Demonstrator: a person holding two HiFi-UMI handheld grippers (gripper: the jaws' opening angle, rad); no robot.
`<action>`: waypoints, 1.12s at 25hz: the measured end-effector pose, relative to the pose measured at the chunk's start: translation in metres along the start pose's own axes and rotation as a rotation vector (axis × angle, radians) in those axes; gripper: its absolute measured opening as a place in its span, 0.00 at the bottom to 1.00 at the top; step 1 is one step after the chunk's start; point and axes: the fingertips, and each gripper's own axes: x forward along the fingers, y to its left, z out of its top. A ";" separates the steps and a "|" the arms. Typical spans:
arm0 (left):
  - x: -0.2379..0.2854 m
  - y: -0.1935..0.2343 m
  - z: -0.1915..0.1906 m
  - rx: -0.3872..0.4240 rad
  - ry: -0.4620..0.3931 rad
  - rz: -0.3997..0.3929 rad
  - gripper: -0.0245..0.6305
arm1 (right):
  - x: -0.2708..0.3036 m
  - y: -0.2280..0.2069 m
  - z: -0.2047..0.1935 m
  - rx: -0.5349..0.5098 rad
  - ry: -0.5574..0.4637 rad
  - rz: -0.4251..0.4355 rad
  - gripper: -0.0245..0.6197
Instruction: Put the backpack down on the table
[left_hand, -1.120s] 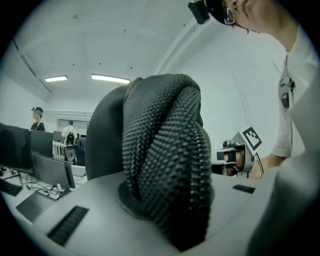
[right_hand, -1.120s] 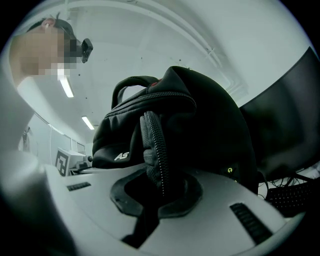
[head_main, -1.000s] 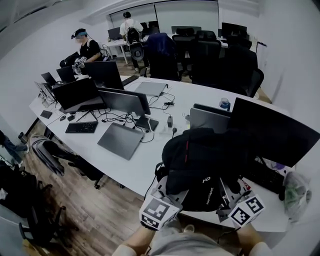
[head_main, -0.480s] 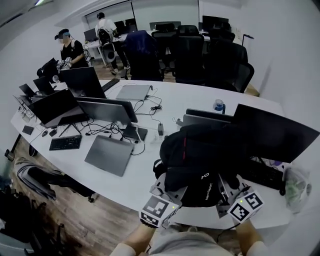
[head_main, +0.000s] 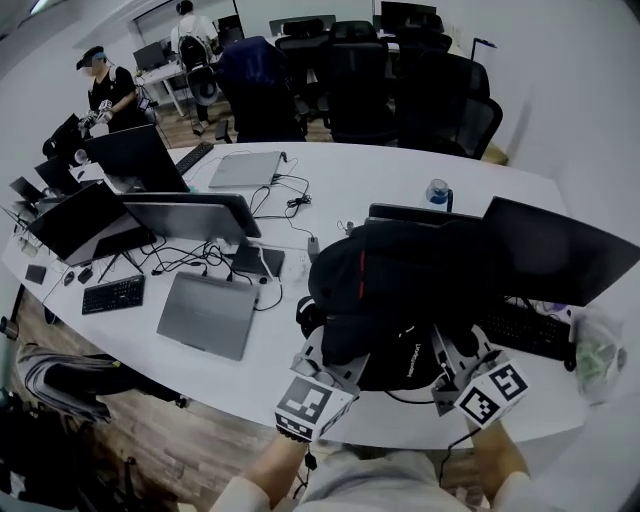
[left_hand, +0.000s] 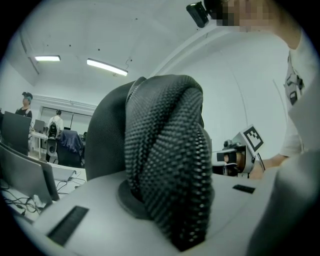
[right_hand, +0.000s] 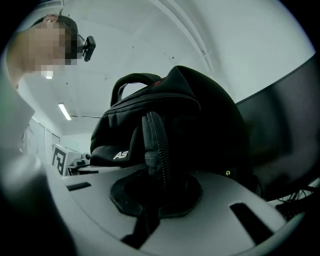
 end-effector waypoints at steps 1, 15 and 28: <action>0.002 0.004 0.000 -0.006 0.002 0.001 0.12 | 0.004 -0.002 0.000 -0.001 0.004 0.000 0.07; 0.058 0.043 -0.010 -0.017 -0.006 0.015 0.12 | 0.049 -0.053 0.004 -0.027 0.018 -0.038 0.07; 0.120 0.087 -0.038 0.005 0.034 0.030 0.12 | 0.090 -0.109 -0.009 0.029 -0.005 -0.083 0.07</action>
